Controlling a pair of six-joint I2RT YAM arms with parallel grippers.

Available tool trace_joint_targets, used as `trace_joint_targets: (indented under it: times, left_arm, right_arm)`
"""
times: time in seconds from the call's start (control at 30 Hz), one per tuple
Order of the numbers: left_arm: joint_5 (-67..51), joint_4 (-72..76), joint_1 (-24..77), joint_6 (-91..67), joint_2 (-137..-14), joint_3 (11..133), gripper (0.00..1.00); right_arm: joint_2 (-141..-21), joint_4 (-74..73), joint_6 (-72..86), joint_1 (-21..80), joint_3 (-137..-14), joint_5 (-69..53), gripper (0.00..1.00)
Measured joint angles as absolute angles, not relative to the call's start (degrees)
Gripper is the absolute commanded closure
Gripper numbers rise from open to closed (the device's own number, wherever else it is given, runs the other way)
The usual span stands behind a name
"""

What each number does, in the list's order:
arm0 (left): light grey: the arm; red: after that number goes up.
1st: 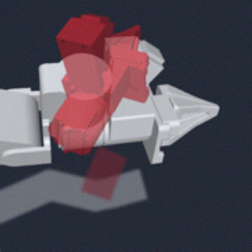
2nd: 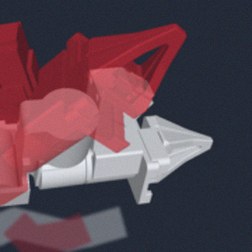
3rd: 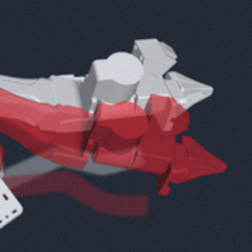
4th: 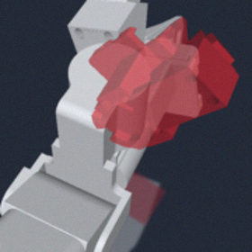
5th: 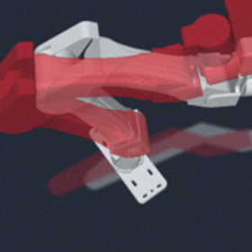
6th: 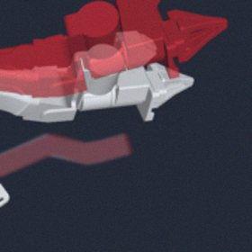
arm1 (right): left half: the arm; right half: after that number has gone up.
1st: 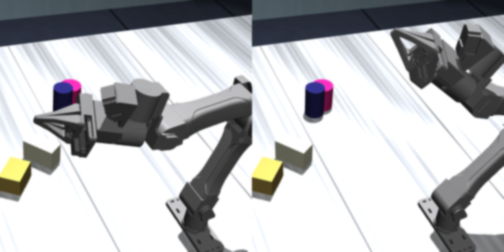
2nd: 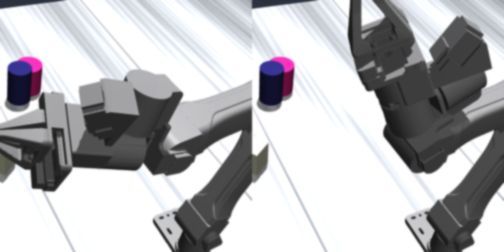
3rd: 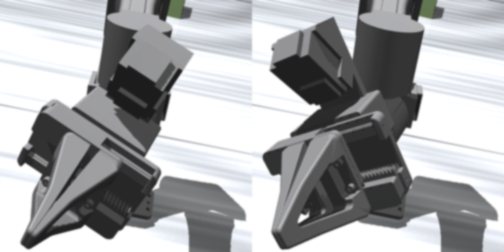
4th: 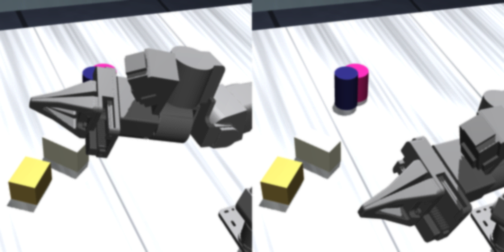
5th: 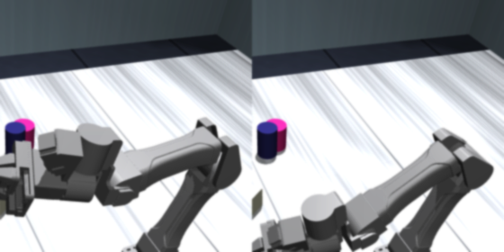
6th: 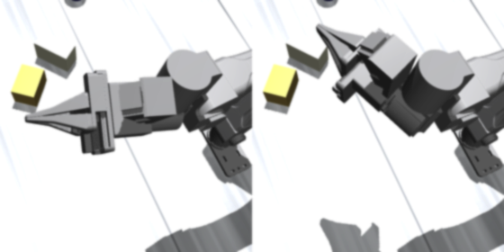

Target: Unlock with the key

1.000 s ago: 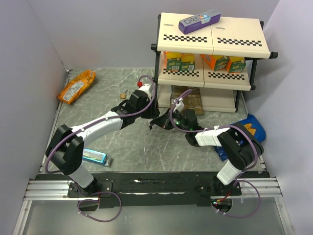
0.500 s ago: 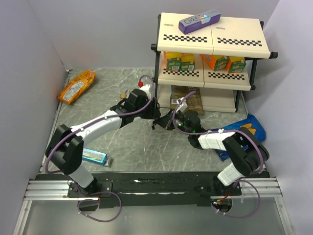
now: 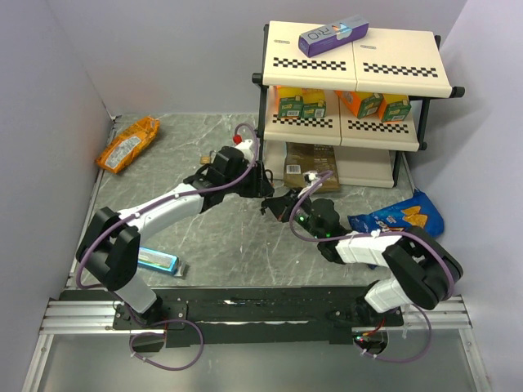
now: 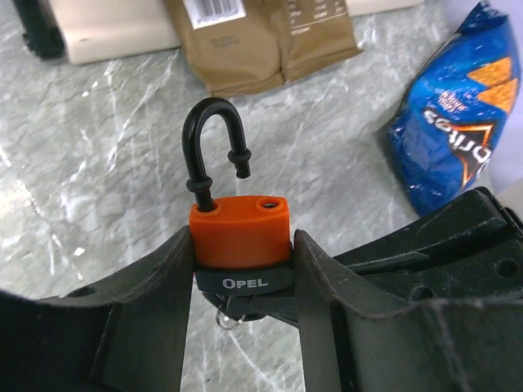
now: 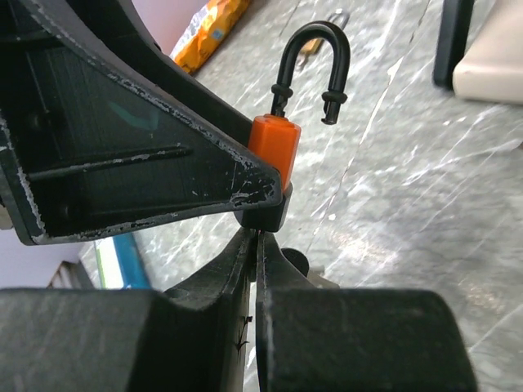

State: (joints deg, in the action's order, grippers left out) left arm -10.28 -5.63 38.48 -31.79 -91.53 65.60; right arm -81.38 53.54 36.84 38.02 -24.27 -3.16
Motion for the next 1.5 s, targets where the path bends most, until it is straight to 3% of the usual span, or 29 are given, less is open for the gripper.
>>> trace_joint_targets:
  times: [0.33, 0.77, 1.13, 1.5]
  left_arm:
    - [-10.4, -6.4, 38.5, -32.9, -91.8, 65.7, 0.99]
    - [-11.0, -11.9, 37.7, -33.9, -91.8, 65.6, 0.99]
    - [-10.3, -12.2, 36.7, -33.9, -91.8, 64.9, 0.99]
    - [-10.3, -12.2, 36.7, -33.9, -91.8, 64.9, 0.99]
  right_arm:
    - [-79.9, 50.2, 34.4, 39.0, -24.4, -2.5, 0.98]
    - [-79.1, 46.6, 35.9, 42.1, -24.4, -2.4, 0.7]
    - [-79.1, 46.1, 38.8, 45.2, -23.2, -2.5, 0.55]
    - [-80.7, 46.7, 40.0, 45.7, -22.9, -2.3, 0.58]
